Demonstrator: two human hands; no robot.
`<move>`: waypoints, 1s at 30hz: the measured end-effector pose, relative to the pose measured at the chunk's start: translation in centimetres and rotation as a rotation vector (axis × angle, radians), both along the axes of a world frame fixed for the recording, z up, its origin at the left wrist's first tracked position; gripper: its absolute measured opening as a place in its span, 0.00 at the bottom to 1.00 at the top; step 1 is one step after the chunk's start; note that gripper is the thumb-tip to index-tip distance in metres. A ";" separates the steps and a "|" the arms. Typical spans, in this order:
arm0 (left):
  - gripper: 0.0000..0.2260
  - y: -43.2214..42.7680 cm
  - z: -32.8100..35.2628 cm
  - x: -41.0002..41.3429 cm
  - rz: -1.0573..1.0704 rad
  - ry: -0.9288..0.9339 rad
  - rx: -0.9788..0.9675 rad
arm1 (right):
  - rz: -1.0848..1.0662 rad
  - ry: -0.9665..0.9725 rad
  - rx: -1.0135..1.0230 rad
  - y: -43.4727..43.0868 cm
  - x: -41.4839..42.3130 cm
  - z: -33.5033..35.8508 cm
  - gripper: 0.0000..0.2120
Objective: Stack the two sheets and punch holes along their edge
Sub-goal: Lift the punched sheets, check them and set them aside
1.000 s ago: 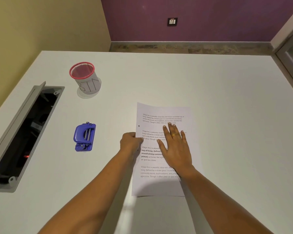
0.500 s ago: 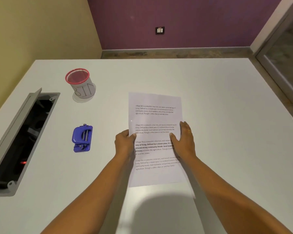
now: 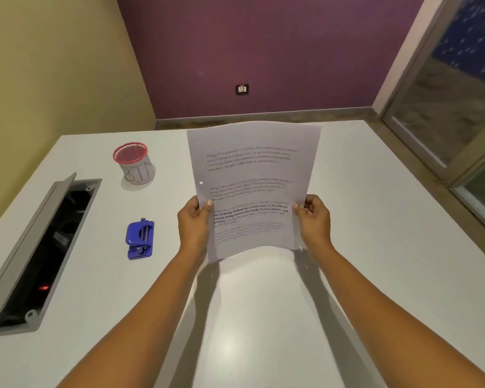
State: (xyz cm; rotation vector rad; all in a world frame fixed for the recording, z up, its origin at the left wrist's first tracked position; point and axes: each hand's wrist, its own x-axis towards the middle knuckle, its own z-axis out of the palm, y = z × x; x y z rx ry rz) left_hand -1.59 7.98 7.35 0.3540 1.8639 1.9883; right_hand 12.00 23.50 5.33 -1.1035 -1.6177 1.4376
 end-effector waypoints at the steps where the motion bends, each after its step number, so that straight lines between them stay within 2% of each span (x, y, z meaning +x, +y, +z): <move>1: 0.09 -0.1 0.4 0.1 0.006 0.015 0.032 | -0.002 0.030 0.020 -0.3 0.2 0.4 0.04; 7: 0.08 -1.5 -0.4 1.1 -0.049 0.066 0.066 | 0.010 0.068 0.086 -1.9 2.5 -0.1 0.03; 12: 0.07 -3.1 -5.0 1.8 -0.105 0.006 -0.144 | 0.054 -0.150 0.015 -3.0 4.5 -3.8 0.03; 16: 0.04 -3.5 -7.1 1.5 -0.084 -0.002 -0.274 | 0.072 -0.322 -0.003 -3.0 4.8 -5.6 0.07; 21: 0.03 -3.0 -6.7 1.2 -0.036 -0.033 -0.289 | 0.043 -0.305 0.043 -3.2 4.9 -5.6 0.04; 23: 0.02 -2.7 -6.3 1.2 -0.017 -0.038 -0.300 | 0.060 -0.366 0.061 -3.0 5.0 -5.3 0.04; 26: 0.08 -2.3 -5.8 1.2 0.000 -0.041 -0.321 | 0.025 -0.405 0.025 -2.6 5.4 -4.7 0.08; 30: 0.11 -1.6 -5.1 1.6 0.016 -0.044 -0.352 | 0.022 -0.403 0.026 -2.0 6.1 -3.8 0.01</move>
